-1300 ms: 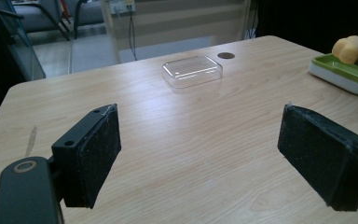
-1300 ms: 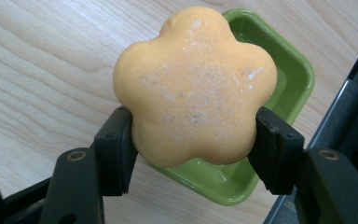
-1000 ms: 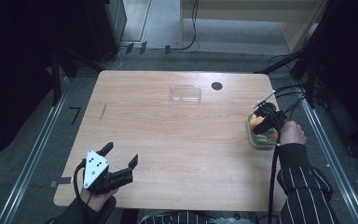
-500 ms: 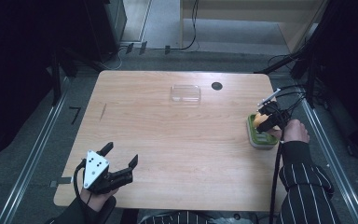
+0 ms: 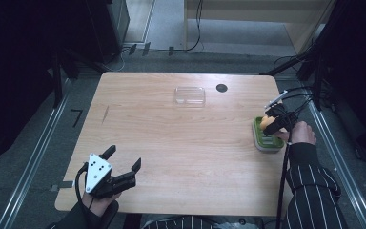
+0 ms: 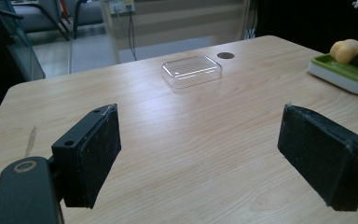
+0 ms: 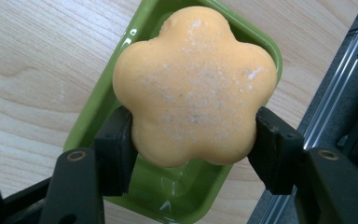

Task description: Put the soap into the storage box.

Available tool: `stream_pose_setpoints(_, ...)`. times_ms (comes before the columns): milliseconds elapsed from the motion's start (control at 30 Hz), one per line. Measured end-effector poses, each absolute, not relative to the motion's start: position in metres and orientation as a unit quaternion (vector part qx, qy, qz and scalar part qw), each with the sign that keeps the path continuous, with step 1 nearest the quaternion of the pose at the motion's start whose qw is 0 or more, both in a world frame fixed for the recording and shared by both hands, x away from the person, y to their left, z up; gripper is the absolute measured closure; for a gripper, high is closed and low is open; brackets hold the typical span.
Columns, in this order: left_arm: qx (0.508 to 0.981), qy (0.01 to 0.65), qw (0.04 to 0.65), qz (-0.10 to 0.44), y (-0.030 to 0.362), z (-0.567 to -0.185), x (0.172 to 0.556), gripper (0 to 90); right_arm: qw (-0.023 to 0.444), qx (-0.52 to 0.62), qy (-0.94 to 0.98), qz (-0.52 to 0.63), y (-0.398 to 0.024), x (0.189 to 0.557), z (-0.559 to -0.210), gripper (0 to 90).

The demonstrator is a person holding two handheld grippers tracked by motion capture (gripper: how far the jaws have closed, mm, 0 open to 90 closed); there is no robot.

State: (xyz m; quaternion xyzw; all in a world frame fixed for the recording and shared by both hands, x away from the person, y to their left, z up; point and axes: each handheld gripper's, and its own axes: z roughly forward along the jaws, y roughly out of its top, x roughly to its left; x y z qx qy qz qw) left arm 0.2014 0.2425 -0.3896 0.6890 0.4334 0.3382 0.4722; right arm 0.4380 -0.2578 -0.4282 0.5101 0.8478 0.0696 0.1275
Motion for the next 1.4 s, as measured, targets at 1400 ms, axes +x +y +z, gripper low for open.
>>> stream_pose_setpoints(1400,0.689,0.432,0.472,0.339,0.242,-0.39,0.201,13.7,0.1,0.503,0.858,0.03,-0.254,0.444,-0.446,39.8)
